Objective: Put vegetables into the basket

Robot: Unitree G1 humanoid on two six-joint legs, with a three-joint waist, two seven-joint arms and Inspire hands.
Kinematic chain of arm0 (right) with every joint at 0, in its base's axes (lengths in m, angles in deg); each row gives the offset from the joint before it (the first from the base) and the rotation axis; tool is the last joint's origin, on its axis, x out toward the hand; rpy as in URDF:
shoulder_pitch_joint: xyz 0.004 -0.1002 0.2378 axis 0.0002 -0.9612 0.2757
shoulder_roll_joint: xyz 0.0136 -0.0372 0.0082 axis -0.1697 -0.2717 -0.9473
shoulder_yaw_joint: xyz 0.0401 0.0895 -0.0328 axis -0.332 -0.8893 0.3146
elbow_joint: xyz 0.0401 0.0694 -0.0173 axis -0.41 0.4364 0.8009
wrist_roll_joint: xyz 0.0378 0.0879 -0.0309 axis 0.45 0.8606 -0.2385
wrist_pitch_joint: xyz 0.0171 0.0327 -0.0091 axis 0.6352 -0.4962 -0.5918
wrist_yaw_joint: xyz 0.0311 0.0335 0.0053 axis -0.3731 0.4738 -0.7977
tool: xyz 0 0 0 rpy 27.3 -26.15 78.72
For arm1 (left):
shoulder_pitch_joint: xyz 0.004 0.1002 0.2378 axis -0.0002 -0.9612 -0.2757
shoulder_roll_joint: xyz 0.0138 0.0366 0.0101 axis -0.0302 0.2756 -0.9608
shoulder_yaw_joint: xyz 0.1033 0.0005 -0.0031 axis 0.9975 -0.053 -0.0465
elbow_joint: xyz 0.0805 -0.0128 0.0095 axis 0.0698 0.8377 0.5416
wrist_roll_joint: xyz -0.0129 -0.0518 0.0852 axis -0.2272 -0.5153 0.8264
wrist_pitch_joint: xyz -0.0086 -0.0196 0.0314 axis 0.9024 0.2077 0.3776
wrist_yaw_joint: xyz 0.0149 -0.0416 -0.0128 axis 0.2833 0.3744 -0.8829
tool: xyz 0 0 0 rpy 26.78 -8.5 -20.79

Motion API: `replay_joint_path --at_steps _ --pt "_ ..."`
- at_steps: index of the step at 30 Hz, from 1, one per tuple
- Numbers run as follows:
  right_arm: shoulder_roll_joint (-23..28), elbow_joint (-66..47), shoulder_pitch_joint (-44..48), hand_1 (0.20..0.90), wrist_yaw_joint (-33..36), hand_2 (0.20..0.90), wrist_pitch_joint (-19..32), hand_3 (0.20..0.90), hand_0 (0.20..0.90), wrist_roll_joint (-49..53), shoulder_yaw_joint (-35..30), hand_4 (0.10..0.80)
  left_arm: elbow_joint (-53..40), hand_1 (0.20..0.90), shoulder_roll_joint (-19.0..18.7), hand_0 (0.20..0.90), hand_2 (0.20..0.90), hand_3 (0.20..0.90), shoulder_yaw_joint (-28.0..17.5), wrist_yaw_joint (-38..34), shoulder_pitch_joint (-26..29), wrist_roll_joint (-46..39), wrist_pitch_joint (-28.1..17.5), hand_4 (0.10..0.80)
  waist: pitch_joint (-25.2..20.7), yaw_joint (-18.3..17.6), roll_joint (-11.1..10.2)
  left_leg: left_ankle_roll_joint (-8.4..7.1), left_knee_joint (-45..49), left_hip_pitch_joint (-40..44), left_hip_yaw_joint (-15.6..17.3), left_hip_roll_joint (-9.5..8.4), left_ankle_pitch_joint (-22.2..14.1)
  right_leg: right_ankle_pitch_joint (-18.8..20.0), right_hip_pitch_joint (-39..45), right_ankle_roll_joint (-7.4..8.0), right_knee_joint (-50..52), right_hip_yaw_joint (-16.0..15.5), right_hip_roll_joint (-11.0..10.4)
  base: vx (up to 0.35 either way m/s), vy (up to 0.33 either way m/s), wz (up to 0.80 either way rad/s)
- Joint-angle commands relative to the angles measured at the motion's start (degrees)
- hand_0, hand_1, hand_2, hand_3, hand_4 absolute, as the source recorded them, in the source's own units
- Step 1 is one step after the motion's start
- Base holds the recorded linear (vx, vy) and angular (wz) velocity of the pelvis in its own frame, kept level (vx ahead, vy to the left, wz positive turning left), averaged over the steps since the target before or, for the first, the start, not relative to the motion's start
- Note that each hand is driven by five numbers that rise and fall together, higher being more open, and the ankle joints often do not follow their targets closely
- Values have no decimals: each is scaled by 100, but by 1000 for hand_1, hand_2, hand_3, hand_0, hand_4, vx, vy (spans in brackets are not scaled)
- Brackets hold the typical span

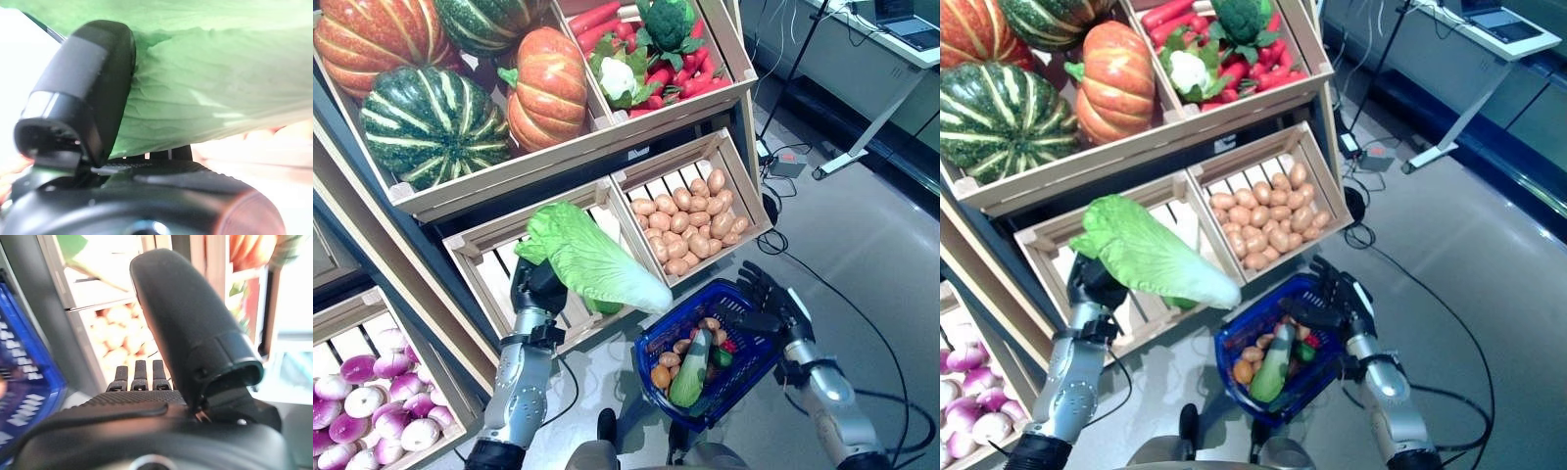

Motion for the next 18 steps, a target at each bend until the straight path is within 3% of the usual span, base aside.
replay_joint_path --at_steps 1,10,18 --pt "350 -347 549 900 -434 900 96 900 900 369 246 800 -388 300 26 300 300 300 109 584 740 -459 -78 400 -652 43 -90 -65 7 148 -89 -26 -472 193 132 298 94 -99 -399 13 2 -10" --pt "597 -685 1034 900 -1091 900 -517 900 900 293 877 800 -414 300 -140 300 300 300 484 816 862 -443 192 400 -797 99 -56 -68 7 123 -82 -46 -484 258 127 330 3 -76 -444 6 2 -1" --pt "689 -637 1393 900 -1839 900 -1628 900 900 955 1464 800 -298 300 -211 300 300 300 632 925 859 -636 180 400 -919 172 -67 -109 7 108 -138 -39 -480 226 137 332 3 -129 -475 10 2 0"
